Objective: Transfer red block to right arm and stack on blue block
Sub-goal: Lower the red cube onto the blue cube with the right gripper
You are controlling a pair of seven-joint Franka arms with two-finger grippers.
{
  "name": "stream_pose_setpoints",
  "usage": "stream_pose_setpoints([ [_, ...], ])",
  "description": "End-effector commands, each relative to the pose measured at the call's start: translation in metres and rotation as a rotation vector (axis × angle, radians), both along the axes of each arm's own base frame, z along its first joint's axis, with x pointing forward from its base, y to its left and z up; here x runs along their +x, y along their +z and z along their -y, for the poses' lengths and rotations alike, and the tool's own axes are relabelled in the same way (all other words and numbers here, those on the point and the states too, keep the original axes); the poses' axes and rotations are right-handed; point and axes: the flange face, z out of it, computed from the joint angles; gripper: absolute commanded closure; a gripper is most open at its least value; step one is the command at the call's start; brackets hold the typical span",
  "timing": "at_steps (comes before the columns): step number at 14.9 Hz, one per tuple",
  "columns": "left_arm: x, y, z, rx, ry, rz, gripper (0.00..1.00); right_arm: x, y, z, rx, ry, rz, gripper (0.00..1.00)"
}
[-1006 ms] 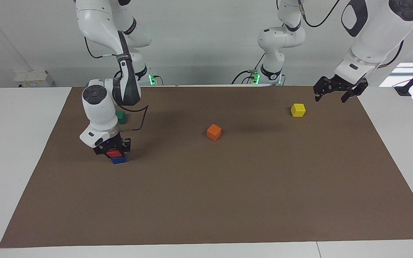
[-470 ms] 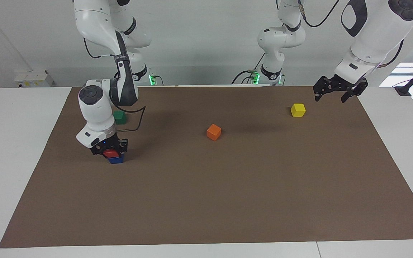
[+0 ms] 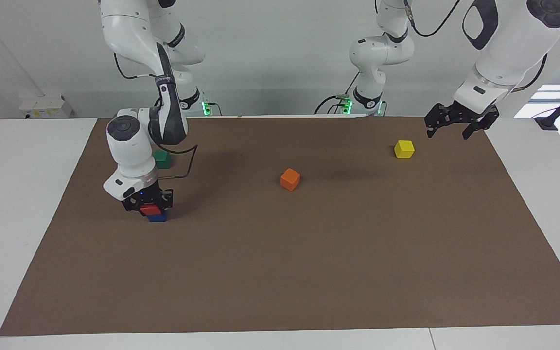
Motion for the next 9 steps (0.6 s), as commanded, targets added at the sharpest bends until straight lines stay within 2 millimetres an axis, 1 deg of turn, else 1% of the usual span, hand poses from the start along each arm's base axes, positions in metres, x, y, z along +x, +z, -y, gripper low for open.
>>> stream_pose_setpoints([
  [1,-0.0011,0.0058,0.0005,0.011,-0.005,-0.006,0.0,-0.0027,-0.0024,0.0026,-0.014,0.018,0.014,1.0],
  [4,-0.0011,0.0058,0.0005,0.011,-0.005,-0.006,0.0,-0.0026,-0.0024,0.0098,-0.015,0.009,0.013,1.0],
  [9,-0.0012,0.0058,0.0006,0.01,-0.005,-0.006,0.0,-0.0027,-0.0026,0.0125,-0.014,0.003,0.012,1.0],
])
